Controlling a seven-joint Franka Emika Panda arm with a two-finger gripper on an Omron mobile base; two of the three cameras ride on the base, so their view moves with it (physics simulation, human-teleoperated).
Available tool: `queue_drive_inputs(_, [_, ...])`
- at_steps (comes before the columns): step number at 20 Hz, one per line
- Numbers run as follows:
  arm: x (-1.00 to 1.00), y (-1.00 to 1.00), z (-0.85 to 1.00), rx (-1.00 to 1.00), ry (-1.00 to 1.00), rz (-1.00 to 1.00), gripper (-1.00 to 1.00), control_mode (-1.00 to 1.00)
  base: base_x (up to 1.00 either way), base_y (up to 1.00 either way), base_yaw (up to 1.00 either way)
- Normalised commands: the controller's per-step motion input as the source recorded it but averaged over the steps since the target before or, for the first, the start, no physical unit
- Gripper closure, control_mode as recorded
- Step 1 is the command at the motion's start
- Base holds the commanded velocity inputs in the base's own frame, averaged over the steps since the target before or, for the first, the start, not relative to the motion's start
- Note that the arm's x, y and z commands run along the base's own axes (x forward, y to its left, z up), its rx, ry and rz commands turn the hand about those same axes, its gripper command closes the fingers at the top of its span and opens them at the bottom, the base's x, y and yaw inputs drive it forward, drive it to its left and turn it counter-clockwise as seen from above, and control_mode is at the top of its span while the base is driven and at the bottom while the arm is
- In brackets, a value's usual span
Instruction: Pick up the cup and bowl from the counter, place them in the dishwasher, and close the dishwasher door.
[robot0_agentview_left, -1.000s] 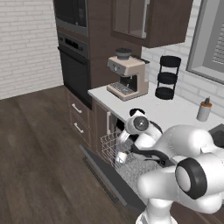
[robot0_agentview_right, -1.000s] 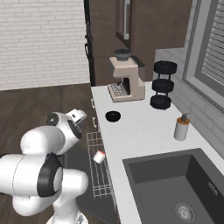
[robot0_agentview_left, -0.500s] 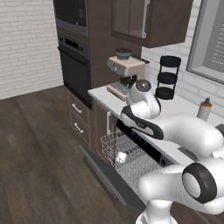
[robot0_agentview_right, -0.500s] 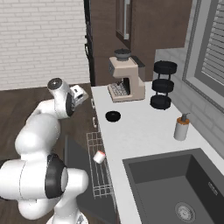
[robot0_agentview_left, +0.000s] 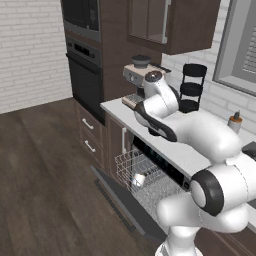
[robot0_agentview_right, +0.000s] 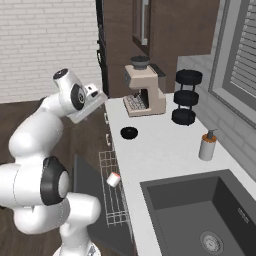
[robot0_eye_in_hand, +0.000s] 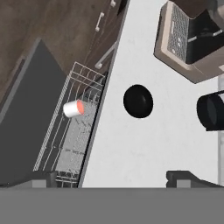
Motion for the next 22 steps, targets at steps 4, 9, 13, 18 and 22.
queue_drive_inputs(4, [0.31, -0.45, -0.83, -0.03, 0.0, -0.03, -1.0, -1.0, 0.0, 0.0, 0.0])
queue_drive_inputs(9, [0.41, -0.11, -0.62, 0.0, -0.03, 0.0, -1.0, -1.0, 0.0, 0.0, 0.0])
queue_drive_inputs(13, [0.58, 0.0, -0.41, 0.0, -0.02, 0.04, -1.0, -1.0, 0.0, 0.0, 0.0])
queue_drive_inputs(18, [0.68, -0.04, -0.32, 0.0, 0.0, 0.02, -1.0, -1.0, 0.0, 0.0, 0.0])
queue_drive_inputs(22, [0.37, -0.15, -0.09, 0.0, 0.0, 0.0, -1.0, -1.0, 0.0, 0.0, 0.0])
